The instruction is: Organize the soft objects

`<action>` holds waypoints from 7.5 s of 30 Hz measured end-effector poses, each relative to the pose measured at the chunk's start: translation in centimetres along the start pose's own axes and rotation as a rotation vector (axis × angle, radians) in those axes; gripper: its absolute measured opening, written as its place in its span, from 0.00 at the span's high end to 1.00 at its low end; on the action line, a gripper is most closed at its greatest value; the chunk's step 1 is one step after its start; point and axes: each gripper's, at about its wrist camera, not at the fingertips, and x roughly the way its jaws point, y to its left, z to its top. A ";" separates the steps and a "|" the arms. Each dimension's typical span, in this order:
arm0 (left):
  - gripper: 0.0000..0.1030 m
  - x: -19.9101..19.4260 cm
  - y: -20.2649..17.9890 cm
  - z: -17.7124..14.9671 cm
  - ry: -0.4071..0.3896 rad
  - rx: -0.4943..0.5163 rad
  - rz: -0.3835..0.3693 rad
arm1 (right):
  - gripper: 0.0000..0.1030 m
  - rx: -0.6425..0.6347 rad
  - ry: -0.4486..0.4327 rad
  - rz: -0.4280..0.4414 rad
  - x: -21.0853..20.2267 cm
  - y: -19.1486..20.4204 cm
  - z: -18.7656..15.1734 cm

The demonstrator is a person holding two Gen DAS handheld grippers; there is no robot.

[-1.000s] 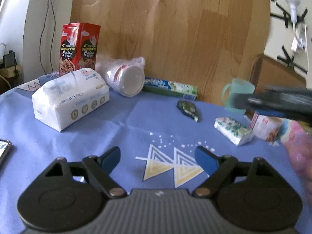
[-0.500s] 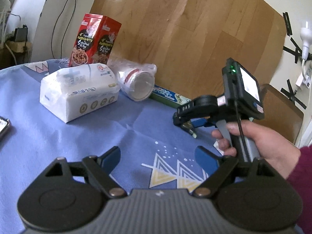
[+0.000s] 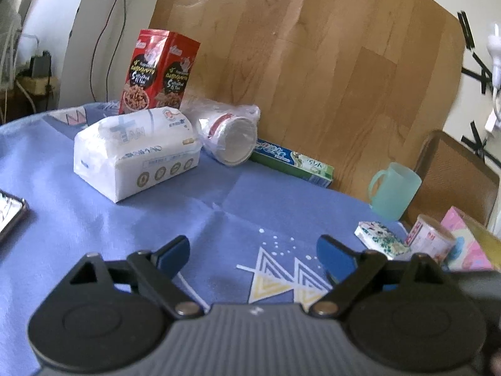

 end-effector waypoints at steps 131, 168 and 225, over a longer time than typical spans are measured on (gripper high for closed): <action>0.20 0.0 0.9 0.1 0.219 0.119 -0.145 | 0.27 -0.002 -0.110 -0.040 -5.6 5.3 -7.5; 0.26 3.2 -32.7 0.1 0.195 0.566 -0.509 | 0.39 0.195 -0.391 -0.775 -11.5 -11.7 -6.4; 0.00 -7.2 -19.1 -4.5 0.195 0.494 -0.228 | 0.18 0.623 -0.581 -0.547 -23.0 -4.0 -13.2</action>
